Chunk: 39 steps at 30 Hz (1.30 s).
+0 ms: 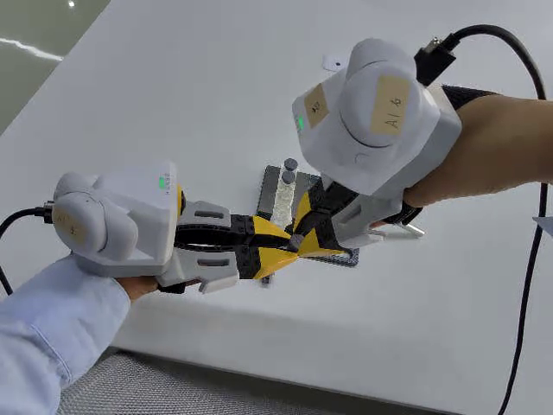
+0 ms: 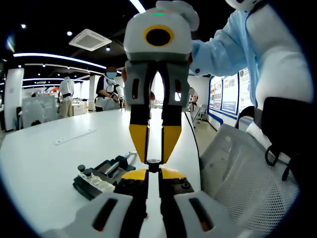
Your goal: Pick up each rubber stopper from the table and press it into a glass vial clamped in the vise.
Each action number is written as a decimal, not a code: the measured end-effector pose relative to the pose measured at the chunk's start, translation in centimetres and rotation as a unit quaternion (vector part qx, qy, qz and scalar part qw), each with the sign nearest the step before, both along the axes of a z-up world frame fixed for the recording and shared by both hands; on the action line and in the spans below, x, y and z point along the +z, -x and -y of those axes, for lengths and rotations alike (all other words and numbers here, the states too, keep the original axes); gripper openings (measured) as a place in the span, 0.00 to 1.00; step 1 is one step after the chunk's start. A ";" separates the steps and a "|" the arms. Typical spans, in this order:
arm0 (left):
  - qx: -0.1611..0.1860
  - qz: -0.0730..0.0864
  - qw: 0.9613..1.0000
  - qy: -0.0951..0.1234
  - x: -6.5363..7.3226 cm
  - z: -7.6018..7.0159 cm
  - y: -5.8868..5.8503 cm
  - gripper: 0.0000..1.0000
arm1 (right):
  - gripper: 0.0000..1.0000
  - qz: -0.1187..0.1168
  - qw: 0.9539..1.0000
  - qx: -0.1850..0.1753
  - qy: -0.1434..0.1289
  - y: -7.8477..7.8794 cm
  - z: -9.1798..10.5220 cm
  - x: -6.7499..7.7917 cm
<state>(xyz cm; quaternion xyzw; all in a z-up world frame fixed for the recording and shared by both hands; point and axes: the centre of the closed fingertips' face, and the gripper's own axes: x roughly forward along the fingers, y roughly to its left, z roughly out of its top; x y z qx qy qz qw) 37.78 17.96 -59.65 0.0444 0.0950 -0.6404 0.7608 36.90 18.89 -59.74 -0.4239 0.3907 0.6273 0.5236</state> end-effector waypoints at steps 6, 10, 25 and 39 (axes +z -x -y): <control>0.006 -0.001 1.000 0.003 0.1 -0.1 -0.2 0.02 | 0.07 -0.001 1.000 -0.008 0.002 -0.2 -0.1 0.1; 0.015 -0.002 1.000 0.007 0.3 -0.3 -0.6 0.06 | 0.07 0.003 1.000 -0.009 0.006 -0.5 0.0 0.1; 0.065 -0.011 0.998 -0.008 -0.6 -2.3 -1.9 0.28 | 0.07 0.016 0.999 -0.038 0.009 -3.2 0.5 -0.3; 0.099 -0.011 0.995 -0.021 -1.5 -3.9 -2.9 0.50 | 0.07 0.035 0.997 -0.069 0.013 -6.1 0.7 -0.6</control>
